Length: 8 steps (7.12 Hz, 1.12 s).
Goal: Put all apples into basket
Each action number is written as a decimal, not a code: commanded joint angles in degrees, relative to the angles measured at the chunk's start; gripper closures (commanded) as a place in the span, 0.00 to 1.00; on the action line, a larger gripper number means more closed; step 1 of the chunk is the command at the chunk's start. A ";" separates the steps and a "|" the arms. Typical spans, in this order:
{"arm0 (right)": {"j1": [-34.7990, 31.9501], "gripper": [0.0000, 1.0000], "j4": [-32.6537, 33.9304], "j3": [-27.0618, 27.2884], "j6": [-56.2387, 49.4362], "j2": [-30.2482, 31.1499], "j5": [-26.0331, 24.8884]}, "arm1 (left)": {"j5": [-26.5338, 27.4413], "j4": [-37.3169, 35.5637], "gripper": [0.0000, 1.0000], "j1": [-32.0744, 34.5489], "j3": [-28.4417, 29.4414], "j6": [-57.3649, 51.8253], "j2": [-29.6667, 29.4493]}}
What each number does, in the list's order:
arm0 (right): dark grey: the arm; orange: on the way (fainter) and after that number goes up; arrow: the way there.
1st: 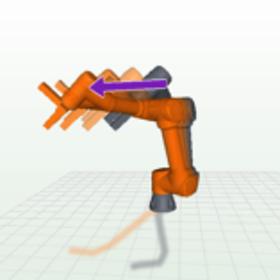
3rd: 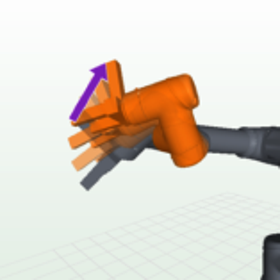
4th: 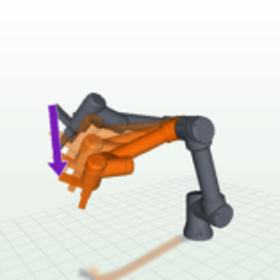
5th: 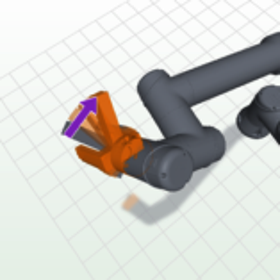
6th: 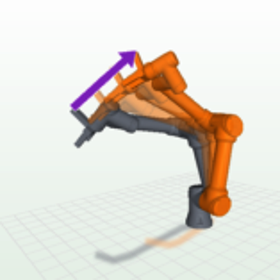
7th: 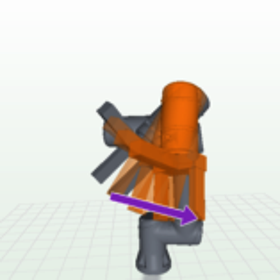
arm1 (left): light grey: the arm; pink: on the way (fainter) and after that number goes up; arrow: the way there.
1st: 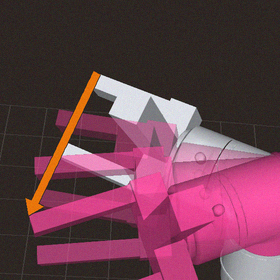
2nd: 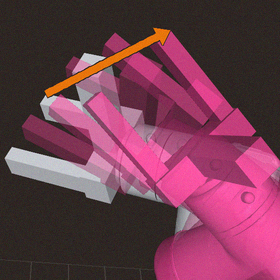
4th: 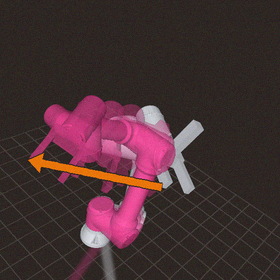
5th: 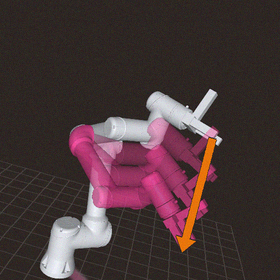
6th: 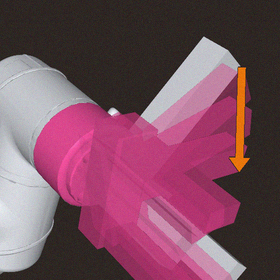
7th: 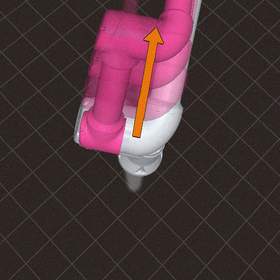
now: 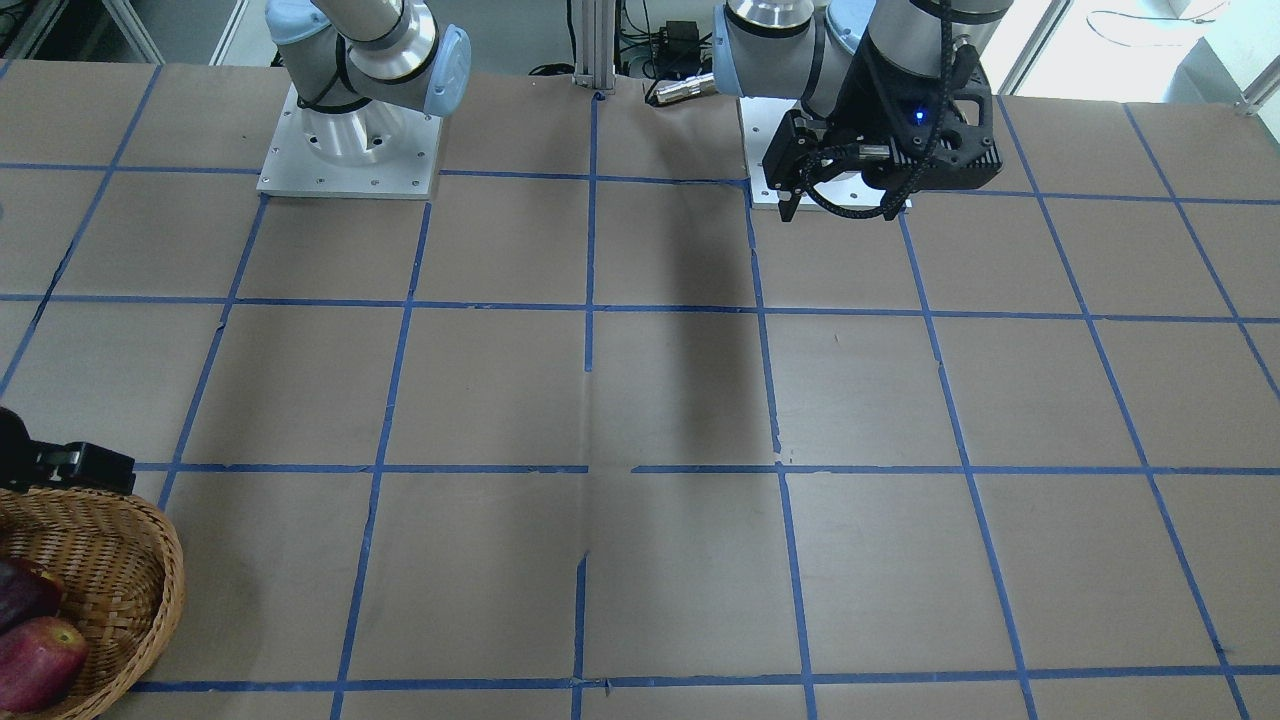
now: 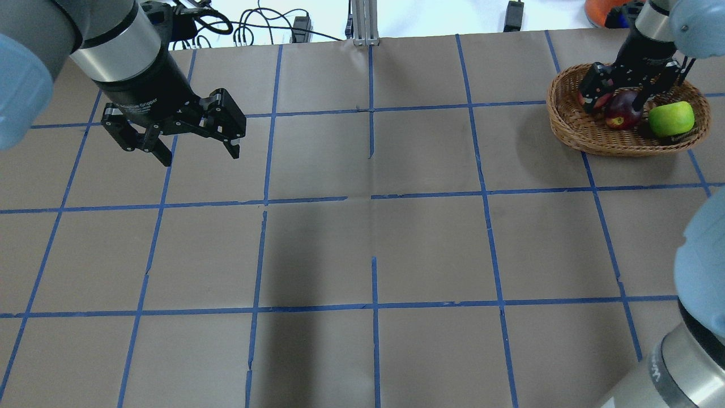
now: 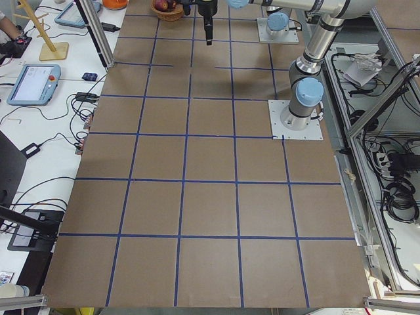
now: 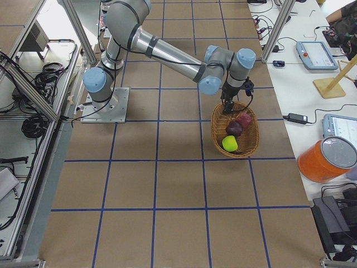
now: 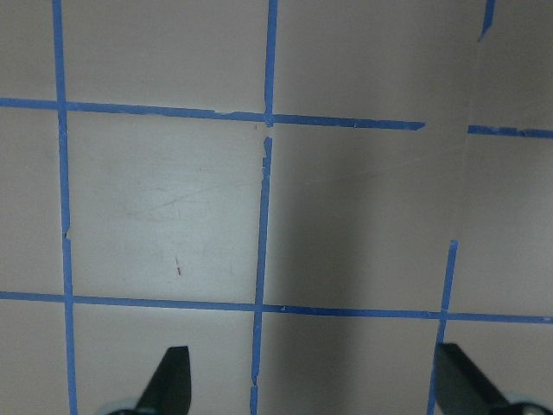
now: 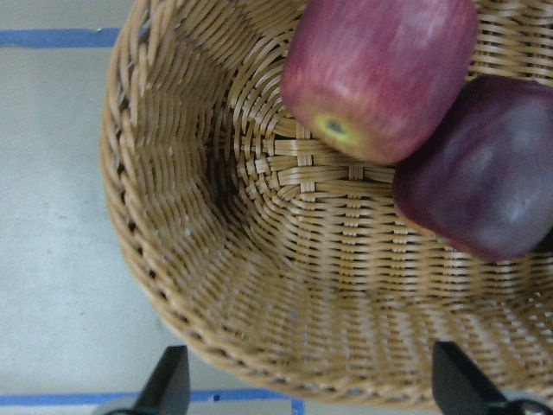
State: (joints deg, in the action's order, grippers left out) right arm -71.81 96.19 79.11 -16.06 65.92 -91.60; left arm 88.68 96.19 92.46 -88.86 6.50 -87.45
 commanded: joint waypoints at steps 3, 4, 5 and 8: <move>-10.33 0.00 -15.41 2.61 18.81 15.52 4.50 | 0.00 -0.04 0.00 0.00 0.00 0.00 0.00; -14.28 0.00 -15.33 4.71 23.92 17.90 4.33 | 0.00 0.05 0.00 0.00 -0.09 -0.09 0.00; -17.11 0.00 -15.25 6.04 25.71 19.41 4.07 | 0.00 0.05 0.00 0.00 -0.09 0.00 0.09; -17.66 0.00 -16.30 5.43 25.90 22.05 4.41 | 0.00 -0.04 0.00 0.00 -0.09 0.00 0.09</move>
State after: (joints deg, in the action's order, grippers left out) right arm -89.19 80.29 84.31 9.60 86.93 -87.33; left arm 88.68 96.16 92.46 -88.94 6.50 -87.37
